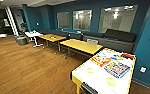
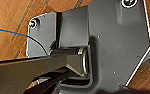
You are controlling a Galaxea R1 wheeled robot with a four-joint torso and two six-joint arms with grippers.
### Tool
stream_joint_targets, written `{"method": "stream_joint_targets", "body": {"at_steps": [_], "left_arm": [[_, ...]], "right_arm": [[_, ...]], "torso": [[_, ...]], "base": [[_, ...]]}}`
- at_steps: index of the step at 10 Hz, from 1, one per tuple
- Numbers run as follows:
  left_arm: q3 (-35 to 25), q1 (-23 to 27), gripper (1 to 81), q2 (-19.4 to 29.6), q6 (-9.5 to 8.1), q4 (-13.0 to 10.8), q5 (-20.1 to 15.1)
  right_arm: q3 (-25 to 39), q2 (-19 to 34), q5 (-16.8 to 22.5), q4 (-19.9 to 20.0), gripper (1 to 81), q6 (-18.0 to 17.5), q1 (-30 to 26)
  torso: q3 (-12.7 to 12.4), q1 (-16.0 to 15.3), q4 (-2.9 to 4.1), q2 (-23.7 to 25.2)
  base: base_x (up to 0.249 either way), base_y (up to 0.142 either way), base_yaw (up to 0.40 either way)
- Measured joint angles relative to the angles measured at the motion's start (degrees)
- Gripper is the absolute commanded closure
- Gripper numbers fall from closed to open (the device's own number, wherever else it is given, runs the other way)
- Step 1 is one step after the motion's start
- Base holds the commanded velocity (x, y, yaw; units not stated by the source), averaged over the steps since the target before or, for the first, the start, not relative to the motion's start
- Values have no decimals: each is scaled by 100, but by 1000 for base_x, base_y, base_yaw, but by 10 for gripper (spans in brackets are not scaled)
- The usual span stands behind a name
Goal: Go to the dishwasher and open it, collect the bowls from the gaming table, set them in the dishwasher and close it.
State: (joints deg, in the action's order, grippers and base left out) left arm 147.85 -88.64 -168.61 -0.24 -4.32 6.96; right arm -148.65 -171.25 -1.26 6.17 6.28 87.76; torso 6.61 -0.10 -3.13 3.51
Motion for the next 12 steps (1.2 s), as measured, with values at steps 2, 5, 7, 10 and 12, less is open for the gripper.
{"method": "stream_joint_targets", "body": {"at_steps": [2, 5, 7, 10, 12], "left_arm": [[0, 0, 10, -9, 0, 2, 0], [0, 0, 10, -11, 0, 0, -2], [0, 2, 10, -6, 0, 0, 0], [-5, 9, 10, -11, 0, 0, 1], [-5, 0, 10, -11, 0, 0, -5]], "right_arm": [[-2, 22, 0, 0, 10, 0, 0], [-2, 17, 0, 0, 10, 0, 2], [0, 16, -1, 0, 10, 0, 0], [-2, 20, -1, 0, 10, 0, 5], [-2, 20, -4, 0, 10, 0, 5]], "torso": [[0, 0, 0, 0], [0, 0, 0, 0], [0, 0, 0, 0], [0, 0, 0, 0], [0, 2, 0, 0]], "base": [[217, 74, 0], [216, 74, 0], [209, 75, 0], [201, 74, 0], [180, 65, 0]]}}
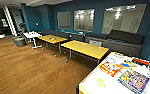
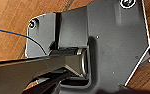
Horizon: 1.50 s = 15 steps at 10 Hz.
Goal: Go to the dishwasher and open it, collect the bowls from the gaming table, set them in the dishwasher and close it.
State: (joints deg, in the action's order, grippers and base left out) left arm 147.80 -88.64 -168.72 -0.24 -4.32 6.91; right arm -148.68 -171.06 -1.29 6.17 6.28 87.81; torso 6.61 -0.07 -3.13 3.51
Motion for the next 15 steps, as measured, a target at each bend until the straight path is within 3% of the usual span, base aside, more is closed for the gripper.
{"method": "stream_joint_targets", "body": {"at_steps": [11, 15], "left_arm": [[-2, 11, 10, 0, -2, 0, -27], [-2, 0, 10, 0, 0, 0, -27]], "right_arm": [[2, -2, -5, 0, 10, 0, 26], [2, -2, -2, 0, 10, 0, 26]], "torso": [[0, -2, 0, -2], [0, -2, 0, -2]], "base": [[22, 0, 0], [0, 0, -283]]}}
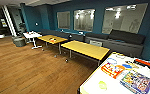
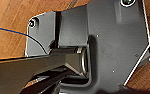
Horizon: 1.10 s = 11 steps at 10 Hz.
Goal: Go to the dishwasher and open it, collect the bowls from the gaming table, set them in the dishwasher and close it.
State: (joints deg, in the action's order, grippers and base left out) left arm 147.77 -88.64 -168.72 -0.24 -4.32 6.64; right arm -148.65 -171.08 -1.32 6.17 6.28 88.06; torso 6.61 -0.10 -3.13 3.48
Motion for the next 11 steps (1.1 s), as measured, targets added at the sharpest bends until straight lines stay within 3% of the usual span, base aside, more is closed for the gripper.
{"method": "stream_joint_targets", "body": {"at_steps": [11], "left_arm": [[-11, 16, 10, -2, 0, 0, -69]], "right_arm": [[2, 2, 5, 0, 10, 2, -11]], "torso": [[0, 2, 0, 0]], "base": [[0, 0, -400]]}}
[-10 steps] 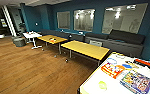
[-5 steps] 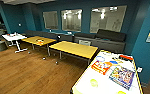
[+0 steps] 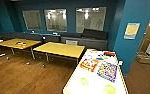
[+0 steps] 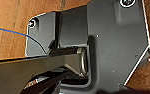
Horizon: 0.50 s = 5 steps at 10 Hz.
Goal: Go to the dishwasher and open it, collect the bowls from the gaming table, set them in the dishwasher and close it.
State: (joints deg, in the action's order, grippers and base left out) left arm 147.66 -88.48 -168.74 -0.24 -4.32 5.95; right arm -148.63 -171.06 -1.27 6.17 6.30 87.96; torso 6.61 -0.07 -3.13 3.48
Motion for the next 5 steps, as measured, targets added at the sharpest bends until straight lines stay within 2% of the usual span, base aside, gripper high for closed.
{"method": "stream_joint_targets", "body": {"at_steps": [5], "left_arm": [[13, -16, 10, 5, 0, 0, -9]], "right_arm": [[0, 2, 0, 0, 10, 0, 13]], "torso": [[0, 0, 0, 0]], "base": [[0, 0, -389]]}}
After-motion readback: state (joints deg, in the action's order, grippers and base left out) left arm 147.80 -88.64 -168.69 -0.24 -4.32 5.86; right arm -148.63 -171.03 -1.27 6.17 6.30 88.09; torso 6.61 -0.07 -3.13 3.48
